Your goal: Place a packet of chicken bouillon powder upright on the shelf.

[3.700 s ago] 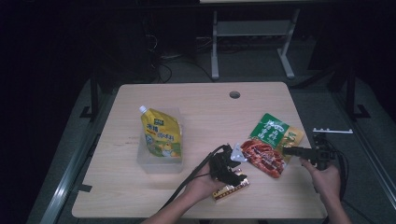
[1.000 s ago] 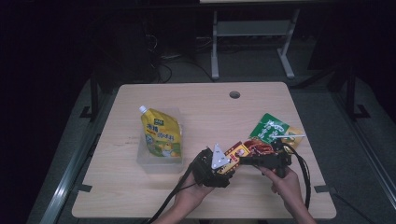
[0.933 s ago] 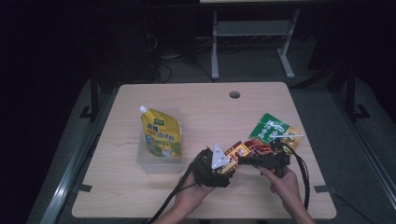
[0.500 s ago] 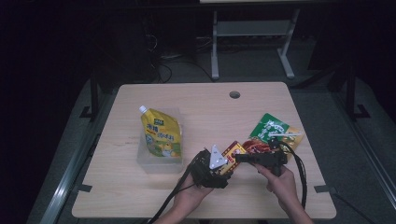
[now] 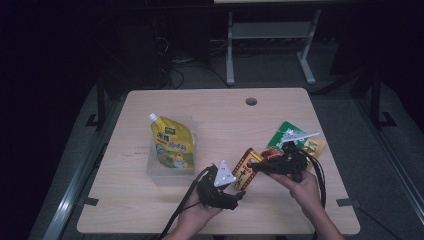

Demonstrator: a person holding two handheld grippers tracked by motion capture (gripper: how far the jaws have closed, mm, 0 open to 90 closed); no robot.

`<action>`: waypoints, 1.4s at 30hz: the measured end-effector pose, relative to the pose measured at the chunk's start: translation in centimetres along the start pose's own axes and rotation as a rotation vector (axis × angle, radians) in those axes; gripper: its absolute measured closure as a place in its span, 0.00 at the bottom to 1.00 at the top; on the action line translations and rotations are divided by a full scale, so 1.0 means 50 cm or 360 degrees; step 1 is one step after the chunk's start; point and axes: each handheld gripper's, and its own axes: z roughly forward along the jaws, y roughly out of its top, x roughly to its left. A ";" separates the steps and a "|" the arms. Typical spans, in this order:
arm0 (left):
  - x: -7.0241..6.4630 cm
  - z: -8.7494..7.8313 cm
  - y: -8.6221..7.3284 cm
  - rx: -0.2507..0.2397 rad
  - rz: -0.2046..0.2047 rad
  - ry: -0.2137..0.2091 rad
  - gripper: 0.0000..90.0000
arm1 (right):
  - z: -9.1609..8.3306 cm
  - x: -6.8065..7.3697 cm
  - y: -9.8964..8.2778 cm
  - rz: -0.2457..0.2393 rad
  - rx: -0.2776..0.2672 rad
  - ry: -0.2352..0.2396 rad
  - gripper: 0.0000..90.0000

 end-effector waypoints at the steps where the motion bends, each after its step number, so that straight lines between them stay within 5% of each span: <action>1: -0.001 -0.004 -0.003 0.0000 0.0013 -0.0009 0.31 | 0.001 0.002 0.005 -0.0025 0.0011 -0.0009 0.74; 12: -0.023 -0.028 -0.054 -0.0076 0.0068 -0.0112 0.30 | 0.019 0.045 0.080 -0.0367 0.0086 0.0015 0.74; 23: -0.039 -0.024 -0.073 -0.0078 0.0077 -0.0168 0.30 | 0.061 0.115 0.168 -0.0668 0.0153 0.0152 0.74; 42: -0.032 -0.027 -0.079 -0.0097 0.0081 -0.0204 0.30 | 0.182 0.190 0.247 -0.0891 0.0233 0.0330 0.74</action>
